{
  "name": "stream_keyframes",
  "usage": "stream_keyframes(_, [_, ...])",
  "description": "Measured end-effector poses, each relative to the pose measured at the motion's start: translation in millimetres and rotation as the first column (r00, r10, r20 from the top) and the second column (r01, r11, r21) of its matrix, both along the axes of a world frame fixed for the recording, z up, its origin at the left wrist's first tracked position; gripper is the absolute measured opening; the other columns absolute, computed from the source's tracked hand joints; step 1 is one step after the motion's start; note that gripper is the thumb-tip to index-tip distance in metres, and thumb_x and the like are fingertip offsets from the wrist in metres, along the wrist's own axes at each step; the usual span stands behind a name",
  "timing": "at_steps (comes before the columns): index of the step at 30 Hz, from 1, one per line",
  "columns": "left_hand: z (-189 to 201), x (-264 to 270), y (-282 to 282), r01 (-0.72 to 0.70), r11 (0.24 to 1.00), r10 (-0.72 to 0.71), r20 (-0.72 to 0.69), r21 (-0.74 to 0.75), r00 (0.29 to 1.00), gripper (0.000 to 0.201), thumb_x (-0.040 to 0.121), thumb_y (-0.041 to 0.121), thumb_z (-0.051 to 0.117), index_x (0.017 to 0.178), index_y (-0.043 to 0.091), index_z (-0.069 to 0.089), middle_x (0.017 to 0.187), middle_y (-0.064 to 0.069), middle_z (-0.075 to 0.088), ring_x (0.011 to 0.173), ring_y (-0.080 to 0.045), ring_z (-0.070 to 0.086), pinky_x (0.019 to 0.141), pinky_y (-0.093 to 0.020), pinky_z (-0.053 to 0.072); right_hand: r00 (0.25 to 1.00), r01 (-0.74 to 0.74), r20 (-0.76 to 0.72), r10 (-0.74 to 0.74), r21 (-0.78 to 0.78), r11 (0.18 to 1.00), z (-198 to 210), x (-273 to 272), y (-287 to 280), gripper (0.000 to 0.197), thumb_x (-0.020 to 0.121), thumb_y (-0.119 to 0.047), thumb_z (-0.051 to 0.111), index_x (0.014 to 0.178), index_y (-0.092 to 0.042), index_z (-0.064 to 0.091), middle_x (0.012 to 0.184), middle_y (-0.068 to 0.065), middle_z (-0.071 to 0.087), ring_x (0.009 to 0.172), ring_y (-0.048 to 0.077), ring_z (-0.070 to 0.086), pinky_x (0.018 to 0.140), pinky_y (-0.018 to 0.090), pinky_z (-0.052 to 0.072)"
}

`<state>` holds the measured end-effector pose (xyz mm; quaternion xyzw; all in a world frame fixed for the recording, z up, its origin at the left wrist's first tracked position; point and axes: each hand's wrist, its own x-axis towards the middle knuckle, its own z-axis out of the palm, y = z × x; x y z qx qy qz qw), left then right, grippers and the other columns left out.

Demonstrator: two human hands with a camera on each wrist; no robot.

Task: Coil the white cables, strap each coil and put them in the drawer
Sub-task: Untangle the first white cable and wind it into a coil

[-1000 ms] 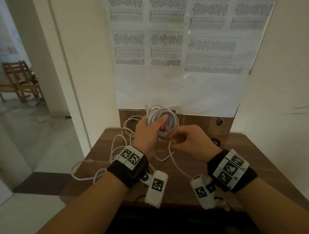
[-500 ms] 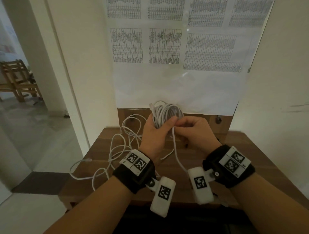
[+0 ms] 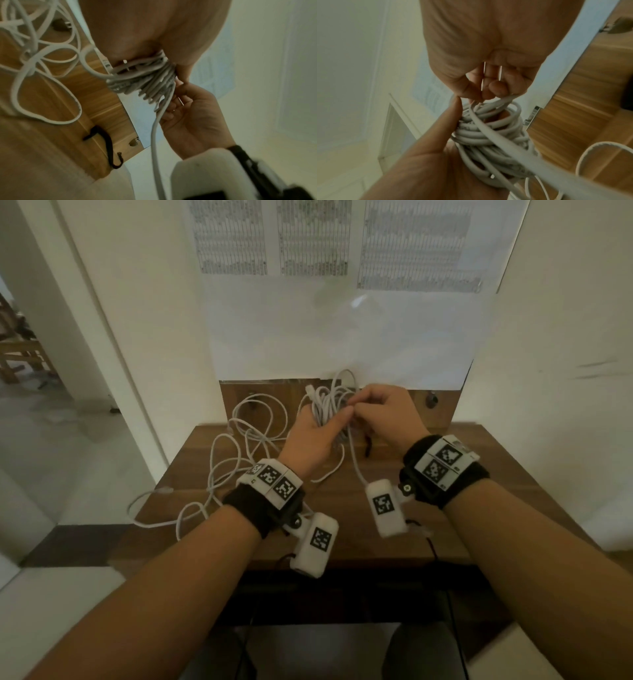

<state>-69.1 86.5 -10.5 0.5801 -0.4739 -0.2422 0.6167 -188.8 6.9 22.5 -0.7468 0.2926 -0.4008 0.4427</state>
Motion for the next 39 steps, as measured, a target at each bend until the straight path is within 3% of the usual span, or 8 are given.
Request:
stream_keyframes(6, [-3.4, 3.1, -4.6, 0.071, 0.997, -0.070, -0.069, 0.008, 0.995, 0.050, 0.083, 0.008, 0.076, 0.129, 0.006, 0.056, 0.116, -0.014, 0.071, 0.102, -0.024, 0.071, 0.091, -0.042, 0.059, 0.998, 0.030, 0.047, -0.031, 0.032, 0.999, 0.5, 3.0, -0.6, 0.029, 0.086, 0.009, 0.052, 0.075, -0.013, 0.069, 0.065, 0.006, 0.063, 0.048, 0.006, 0.056, 0.049, 0.023, 0.049])
stream_keyframes(11, [-7.2, -2.0, -3.4, 0.050, 0.998, -0.053, -0.147, -0.022, 0.988, 0.047, 0.075, 0.021, 0.079, 0.120, 0.017, 0.064, 0.111, -0.008, 0.074, 0.104, -0.025, 0.071, 0.096, -0.051, 0.054, 0.983, 0.072, 0.168, -0.077, 0.035, 0.997, 7.3, 4.8, 0.4, 0.021, 0.088, 0.006, 0.053, 0.094, -0.005, 0.070, 0.056, -0.002, 0.054, 0.043, 0.007, 0.046, 0.046, 0.022, 0.040])
stream_keyframes(16, [-15.4, -3.1, -4.2, 0.130, 0.991, -0.128, -0.059, 0.030, 0.990, 0.033, 0.084, 0.005, 0.074, 0.114, 0.016, 0.064, 0.110, -0.011, 0.073, 0.100, -0.023, 0.071, 0.093, -0.041, 0.056, 0.981, 0.117, 0.162, -0.105, -0.065, 0.991, 14.4, 1.5, 1.3, 0.022, 0.087, 0.005, 0.053, 0.087, -0.007, 0.070, 0.045, -0.014, 0.054, 0.043, 0.000, 0.048, 0.048, 0.015, 0.042])
stream_keyframes(22, [-26.4, 2.9, -0.2, 0.128, 0.980, -0.140, 0.068, 0.153, 0.988, 0.041, 0.084, 0.008, 0.077, 0.117, 0.020, 0.056, 0.108, -0.001, 0.068, 0.095, -0.010, 0.067, 0.074, -0.018, 0.054, 0.954, 0.147, 0.273, -0.123, -0.070, 0.987, 18.1, -7.8, -12.5, 0.018, 0.091, -0.001, 0.054, 0.088, -0.011, 0.069, 0.051, 0.000, 0.047, 0.045, 0.017, 0.038, 0.045, 0.026, 0.034])
stream_keyframes(27, [-27.4, 11.9, 0.2, 0.079, 0.980, -0.109, 0.158, 0.182, 0.981, 0.037, 0.085, 0.013, 0.076, 0.113, 0.024, 0.055, 0.106, -0.001, 0.067, 0.097, -0.013, 0.066, 0.083, -0.028, 0.053, 0.893, 0.222, 0.397, -0.212, 0.022, 0.975, 28.0, -17.9, -19.1, 0.018, 0.091, -0.001, 0.054, 0.086, -0.010, 0.068, 0.050, -0.002, 0.046, 0.044, 0.013, 0.038, 0.044, 0.023, 0.033])
stream_keyframes(33, [-12.9, 22.0, -6.1, 0.057, 0.998, -0.044, -0.337, 0.027, 0.940, 0.032, 0.088, 0.002, 0.069, 0.120, 0.004, 0.065, 0.098, -0.007, 0.075, 0.091, -0.020, 0.072, 0.082, -0.034, 0.058, 0.997, -0.019, -0.078, 0.002, -0.211, 0.977, 2.2, -22.9, -12.8, 0.017, 0.091, -0.007, 0.060, 0.084, -0.018, 0.070, 0.069, 0.000, 0.067, 0.060, 0.018, 0.058, 0.061, 0.036, 0.055])
stream_keyframes(36, [-3.8, 31.9, -6.0, -0.028, 1.000, 0.031, -0.468, 0.015, 0.883, 0.027, 0.088, 0.008, 0.070, 0.114, 0.000, 0.068, 0.092, -0.008, 0.074, 0.090, -0.025, 0.068, 0.085, -0.043, 0.054, 0.935, -0.197, -0.336, 0.113, -0.225, 0.954, -13.2, -22.5, 3.2, 0.021, 0.085, -0.037, 0.074, 0.099, -0.023, 0.067, 0.091, -0.004, 0.071, 0.081, 0.011, 0.067, 0.079, 0.037, 0.059])
stream_keyframes(39, [3.4, 41.7, -6.1, -0.085, 0.996, 0.077, -0.554, 0.011, 0.829, 0.013, 0.090, 0.009, 0.067, 0.100, 0.001, 0.070, 0.082, -0.008, 0.070, 0.078, -0.022, 0.065, 0.078, -0.040, 0.049, 0.816, -0.386, -0.542, 0.202, -0.250, 0.888, -21.5, -16.9, 17.8, 0.044, 0.079, -0.038, 0.081, 0.117, -0.029, 0.059, 0.098, -0.010, 0.070, 0.085, 0.003, 0.067, 0.081, 0.035, 0.059])
